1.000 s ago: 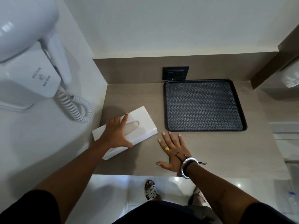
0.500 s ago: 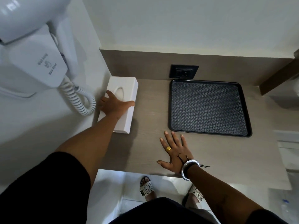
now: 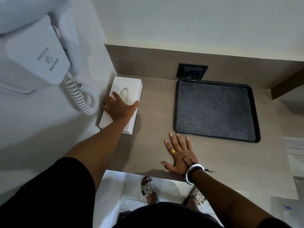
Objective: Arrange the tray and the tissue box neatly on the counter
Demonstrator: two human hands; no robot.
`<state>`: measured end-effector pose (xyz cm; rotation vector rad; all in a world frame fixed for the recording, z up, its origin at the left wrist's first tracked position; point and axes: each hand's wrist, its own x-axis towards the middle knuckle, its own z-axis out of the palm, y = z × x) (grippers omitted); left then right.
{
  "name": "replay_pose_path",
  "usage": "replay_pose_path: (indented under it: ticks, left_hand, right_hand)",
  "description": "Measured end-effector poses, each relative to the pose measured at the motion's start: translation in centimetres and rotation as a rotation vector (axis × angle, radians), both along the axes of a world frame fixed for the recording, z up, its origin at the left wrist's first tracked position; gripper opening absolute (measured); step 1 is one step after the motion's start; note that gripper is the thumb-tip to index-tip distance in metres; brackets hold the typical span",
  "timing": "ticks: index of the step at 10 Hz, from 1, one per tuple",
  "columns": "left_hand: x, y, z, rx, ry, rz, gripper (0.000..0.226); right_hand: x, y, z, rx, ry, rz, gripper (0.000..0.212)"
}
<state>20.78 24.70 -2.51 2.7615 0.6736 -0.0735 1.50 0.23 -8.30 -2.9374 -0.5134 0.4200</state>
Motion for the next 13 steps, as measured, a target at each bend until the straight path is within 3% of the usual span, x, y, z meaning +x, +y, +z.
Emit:
replay_pose_path:
  ticks: [1, 3, 13]
  left_hand:
    - [-2.6, -0.3, -0.3, 0.035, -0.135, -0.164, 0.111]
    - [-7.5, 2.2, -1.6, 0.215, -0.211, -0.638, 0.110]
    - [-1.1, 1.8, -0.7, 0.200, -0.026, -0.545, 0.113]
  right_hand:
    - [0.0, -0.1, 0.0, 0.005, 0.007, -0.001, 0.088]
    - [-0.1, -0.2, 0.0, -0.009, 0.003, -0.002, 0.085]
    - [-0.3, -0.1, 0.1, 0.034, -0.002, -0.015, 0.082]
